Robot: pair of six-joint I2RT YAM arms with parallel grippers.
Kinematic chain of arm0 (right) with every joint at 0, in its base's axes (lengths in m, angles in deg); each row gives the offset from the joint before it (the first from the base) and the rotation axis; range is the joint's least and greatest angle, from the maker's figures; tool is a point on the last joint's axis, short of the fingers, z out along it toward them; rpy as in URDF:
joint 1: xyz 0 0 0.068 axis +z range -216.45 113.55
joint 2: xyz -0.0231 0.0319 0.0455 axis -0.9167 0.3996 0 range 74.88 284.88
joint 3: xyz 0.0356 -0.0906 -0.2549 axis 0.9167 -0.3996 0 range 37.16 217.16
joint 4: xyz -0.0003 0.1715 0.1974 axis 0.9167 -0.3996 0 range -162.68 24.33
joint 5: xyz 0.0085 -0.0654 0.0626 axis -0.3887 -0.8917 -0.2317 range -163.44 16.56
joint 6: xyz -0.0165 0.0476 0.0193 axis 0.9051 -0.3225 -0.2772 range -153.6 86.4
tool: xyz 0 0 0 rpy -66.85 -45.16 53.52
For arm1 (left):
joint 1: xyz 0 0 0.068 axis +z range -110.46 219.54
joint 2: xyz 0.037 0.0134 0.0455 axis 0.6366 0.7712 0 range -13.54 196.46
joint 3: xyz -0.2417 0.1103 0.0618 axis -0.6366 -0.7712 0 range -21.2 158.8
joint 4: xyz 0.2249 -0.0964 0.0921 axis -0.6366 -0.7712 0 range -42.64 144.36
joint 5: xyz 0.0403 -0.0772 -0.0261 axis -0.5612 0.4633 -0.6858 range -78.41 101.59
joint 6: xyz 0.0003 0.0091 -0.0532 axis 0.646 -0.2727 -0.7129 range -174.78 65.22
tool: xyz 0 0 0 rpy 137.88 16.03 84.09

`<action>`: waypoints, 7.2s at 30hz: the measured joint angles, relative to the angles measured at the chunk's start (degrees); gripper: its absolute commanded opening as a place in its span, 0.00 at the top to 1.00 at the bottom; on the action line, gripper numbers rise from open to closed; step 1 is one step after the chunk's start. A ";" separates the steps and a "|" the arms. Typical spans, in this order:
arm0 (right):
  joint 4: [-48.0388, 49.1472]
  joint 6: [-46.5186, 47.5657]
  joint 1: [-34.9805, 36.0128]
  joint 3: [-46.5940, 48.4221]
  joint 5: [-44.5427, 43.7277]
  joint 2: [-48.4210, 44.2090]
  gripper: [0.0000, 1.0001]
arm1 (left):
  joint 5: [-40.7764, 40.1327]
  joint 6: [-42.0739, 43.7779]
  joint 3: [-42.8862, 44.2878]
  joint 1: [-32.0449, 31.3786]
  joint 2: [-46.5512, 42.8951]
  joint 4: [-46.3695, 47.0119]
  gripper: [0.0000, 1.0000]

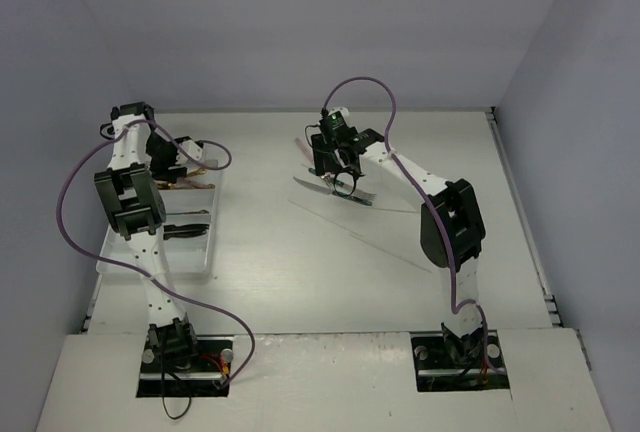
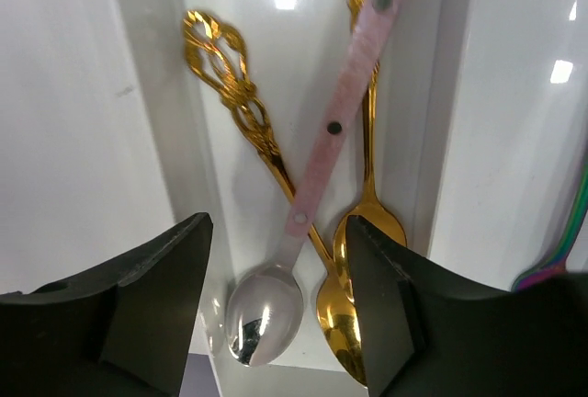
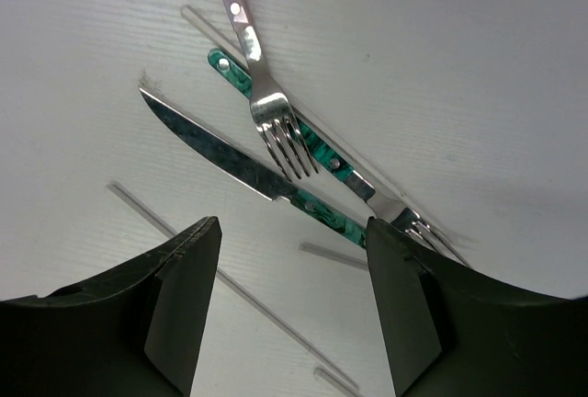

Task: Sort the eating utensils into containers

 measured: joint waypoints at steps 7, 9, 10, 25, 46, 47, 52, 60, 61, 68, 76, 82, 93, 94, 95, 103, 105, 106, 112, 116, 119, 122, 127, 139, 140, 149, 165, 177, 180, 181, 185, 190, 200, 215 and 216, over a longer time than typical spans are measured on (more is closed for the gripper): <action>-0.02 0.08 -0.01 6.38 -1.68 2.82 0.40 | 4.63 -8.02 2.56 -2.56 -4.48 -0.56 0.44; -0.10 0.14 -0.14 8.15 -2.16 4.26 0.40 | 5.90 -13.71 5.38 -3.60 -5.99 -0.73 0.44; 0.05 0.16 -0.23 9.04 -2.39 5.12 0.41 | 6.64 -16.48 6.98 -4.00 -6.73 -0.66 0.44; -0.68 0.32 -1.09 26.58 -5.03 24.98 0.45 | 26.35 -85.29 -0.44 -1.11 -30.16 13.94 0.14; 1.06 1.47 -1.44 35.11 -4.82 32.78 0.56 | 7.04 -112.10 -32.40 -1.36 -54.83 36.47 0.14; 1.19 1.53 -1.46 35.11 -4.72 32.83 0.61 | 6.45 -112.12 -32.70 -1.36 -55.01 36.47 0.14; 2.49 1.80 -1.45 34.42 -4.33 32.83 0.98 | 4.85 -112.10 -34.19 -1.36 -55.02 36.23 0.14; 3.56 2.21 -1.46 28.02 -2.95 28.79 1.00 | 4.13 -114.27 -39.00 -1.36 -55.02 37.93 0.14; 2.98 2.31 -1.45 27.32 -2.57 28.11 1.00 | 4.49 -115.17 -39.90 -1.36 -55.02 38.81 0.14; 0.11 2.60 -0.93 24.83 1.85 21.08 1.00 | 6.65 -123.43 -46.08 -5.58 -54.37 47.29 0.14; 2.17 2.36 2.19 23.23 7.85 10.17 1.00 | 9.64 -134.10 -49.65 -11.70 -50.96 56.04 0.21; 4.70 1.61 5.96 20.83 12.86 7.32 1.00 | 11.19 -142.10 -50.25 -12.46 -45.95 61.59 0.22; 6.02 1.46 9.03 20.61 16.29 7.30 1.00 | 13.58 -153.40 -50.51 -16.01 -41.96 70.27 0.31; 6.17 1.46 9.03 20.61 16.34 7.30 1.00 | 13.70 -154.18 -50.79 -16.36 -41.87 70.99 0.32; 6.31 1.46 9.09 20.61 16.38 7.30 1.00 | 13.84 -154.86 -51.18 -16.70 -41.87 71.42 0.34; 6.37 1.48 9.50 20.59 16.64 7.20 1.00 | 14.80 -158.48 -53.17 -18.42 -41.23 73.57 0.52; 6.41 1.49 9.56 20.56 16.66 7.02 1.00 | 14.88 -158.92 -53.56 -18.43 -41.23 74.00 0.61; 6.49 1.49 9.61 20.54 16.67 6.94 1.00 | 14.91 -159.16 -53.75 -18.43 -41.23 74.23 0.66; 7.20 1.50 9.77 20.38 16.59 6.21 1.00 | 14.89 -160.57 -55.00 -18.30 -41.23 75.56 0.95; 7.78 1.46 9.79 19.21 16.62 5.58 0.85 | 15.76 -161.60 -55.64 -18.30 -41.27 77.03 1.00; 8.20 1.30 9.81 18.59 16.93 5.45 0.44 | 16.39 -161.31 -56.08 -18.14 -41.29 77.21 1.00; 8.51 1.11 9.90 18.00 17.79 4.87 0.15 | 18.07 -159.82 -56.53 -17.47 -41.49 77.19 1.00; 9.13 0.80 10.14 15.36 18.01 1.03 0.08 | 23.78 -151.28 -54.55 -12.03 -42.00 70.58 1.00; 10.80 0.59 5.44 0.00 14.98 -12.98 0.08 | 25.30 -88.04 -25.65 -5.30 -43.63 21.26 1.00; 10.75 0.59 4.34 -1.32 14.76 -13.40 0.08 | 24.57 -82.28 -24.70 -5.52 -43.97 18.34 1.00; 10.11 0.60 -0.33 -6.92 13.55 -13.83 0.08 | 14.08 -37.29 -25.56 -5.69 -43.85 -0.58 1.00; 10.09 0.55 -0.42 -12.02 12.44 -16.87 0.09 | 4.86 -12.62 -30.33 -5.69 -31.18 -3.01 1.00; 10.13 0.53 -0.78 -12.27 12.05 -17.03 0.09 | 0.39 -11.62 -30.36 -5.72 -21.42 -2.28 0.94; 10.10 0.57 -0.81 -12.28 11.70 -17.03 0.10 | -0.65 -11.44 -30.36 -5.75 -20.26 -1.47 0.85; 10.09 0.57 -0.83 -12.27 11.51 -17.03 0.10 | -0.86 -11.46 -30.36 -5.75 -20.19 -1.26 0.80; 9.82 0.61 -1.08 -12.28 10.89 -17.03 0.11 | -1.71 -11.43 -30.36 -5.75 -20.14 -0.59 0.66; 8.52 1.22 -1.50 -11.83 9.35 -16.53 0.17 | -2.21 -11.47 -30.04 -5.75 -20.14 -0.27 0.56; 6.55 4.72 -1.90 -4.98 5.14 -6.20 0.44 | 3.40 -17.05 -25.11 -6.05 -27.14 0.12 0.43; 2.98 12.35 -2.24 3.07 4.58 11.39 0.43 | 18.63 -33.83 -25.19 -6.41 -46.14 -1.11 0.32; 2.95 12.59 -2.26 3.39 4.59 11.64 0.44 | 19.03 -34.19 -25.76 -6.41 -46.21 -1.28 0.32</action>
